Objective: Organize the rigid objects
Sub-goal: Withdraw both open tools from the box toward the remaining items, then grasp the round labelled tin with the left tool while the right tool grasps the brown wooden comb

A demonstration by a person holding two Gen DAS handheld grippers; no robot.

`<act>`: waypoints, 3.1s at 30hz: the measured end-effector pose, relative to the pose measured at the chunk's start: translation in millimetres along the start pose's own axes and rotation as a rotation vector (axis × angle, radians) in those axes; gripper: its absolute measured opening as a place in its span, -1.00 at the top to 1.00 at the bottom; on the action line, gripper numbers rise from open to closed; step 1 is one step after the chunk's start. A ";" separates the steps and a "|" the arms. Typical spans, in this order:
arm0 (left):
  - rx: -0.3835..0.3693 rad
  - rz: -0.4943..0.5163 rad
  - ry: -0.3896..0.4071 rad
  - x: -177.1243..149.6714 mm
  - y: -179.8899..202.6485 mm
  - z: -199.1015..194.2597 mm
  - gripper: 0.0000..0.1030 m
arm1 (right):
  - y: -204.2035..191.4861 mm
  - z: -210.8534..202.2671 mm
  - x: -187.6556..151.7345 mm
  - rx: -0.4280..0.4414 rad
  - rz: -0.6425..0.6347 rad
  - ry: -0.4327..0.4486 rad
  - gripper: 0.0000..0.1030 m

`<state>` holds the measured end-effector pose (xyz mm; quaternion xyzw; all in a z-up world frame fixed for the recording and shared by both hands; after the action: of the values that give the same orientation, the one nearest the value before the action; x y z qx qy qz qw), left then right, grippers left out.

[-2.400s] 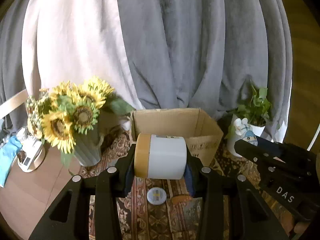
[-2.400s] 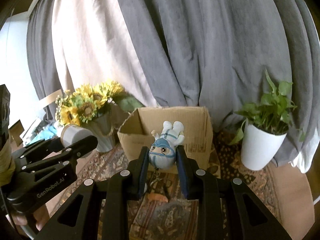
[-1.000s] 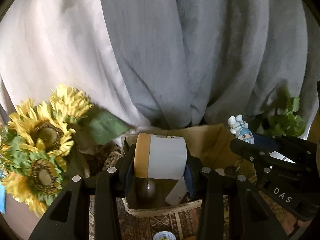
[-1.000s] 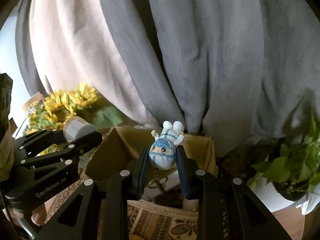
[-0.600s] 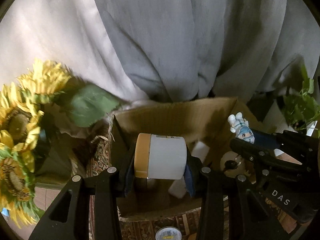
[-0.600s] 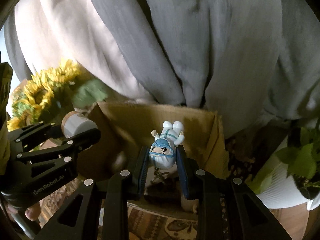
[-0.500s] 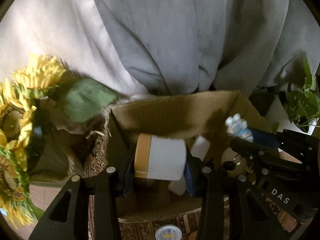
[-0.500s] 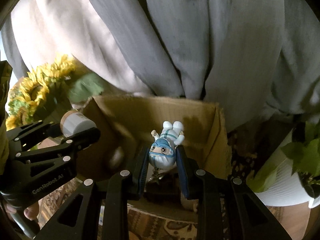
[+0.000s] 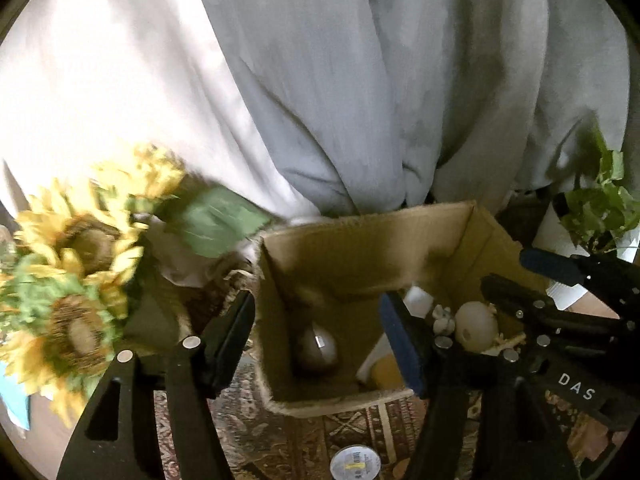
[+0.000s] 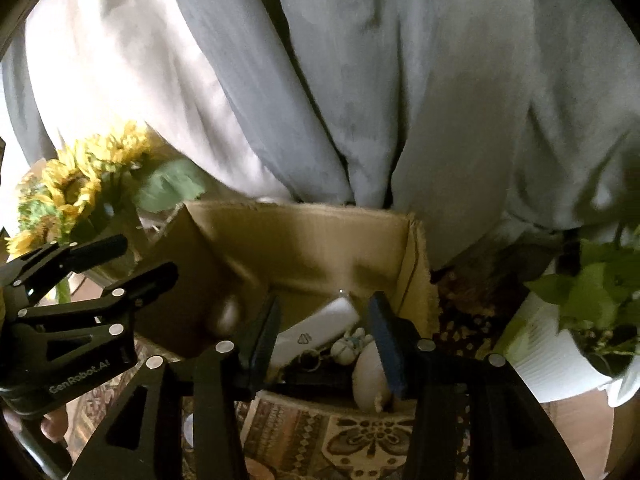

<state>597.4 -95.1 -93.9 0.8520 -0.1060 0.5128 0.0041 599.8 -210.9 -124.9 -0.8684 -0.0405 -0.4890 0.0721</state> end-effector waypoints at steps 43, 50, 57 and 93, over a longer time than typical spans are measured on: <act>-0.112 0.135 0.117 -118.3 -11.1 -99.1 -0.68 | -58.8 -103.7 -105.2 -0.069 0.040 0.107 -0.48; -0.180 0.214 0.085 -145.5 -3.8 -86.0 -0.68 | -61.6 -91.4 -132.3 -0.080 0.060 0.060 -0.48; -0.264 0.271 0.060 -166.8 3.6 -65.0 -0.68 | -65.2 -71.1 -156.3 -0.081 0.068 -0.003 -0.47; -0.500 0.398 -0.056 -209.5 47.6 10.1 -0.23 | -70.0 15.8 -202.3 -0.078 0.069 -0.165 -0.08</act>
<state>502.8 -105.8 -286.8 0.8009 -0.3936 0.4377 0.1100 498.5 -139.2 -299.9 -0.9086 0.0026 -0.4144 0.0514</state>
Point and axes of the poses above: each gripper's, at about its wrist camera, not at the fingertips, and z roughly the way its jaws point, y to its right, x to its top, the point moved 10 cm from there along z, roughly the way its jaws point, and after that the axes turned 14 degrees about y, right-handed, at the moved point
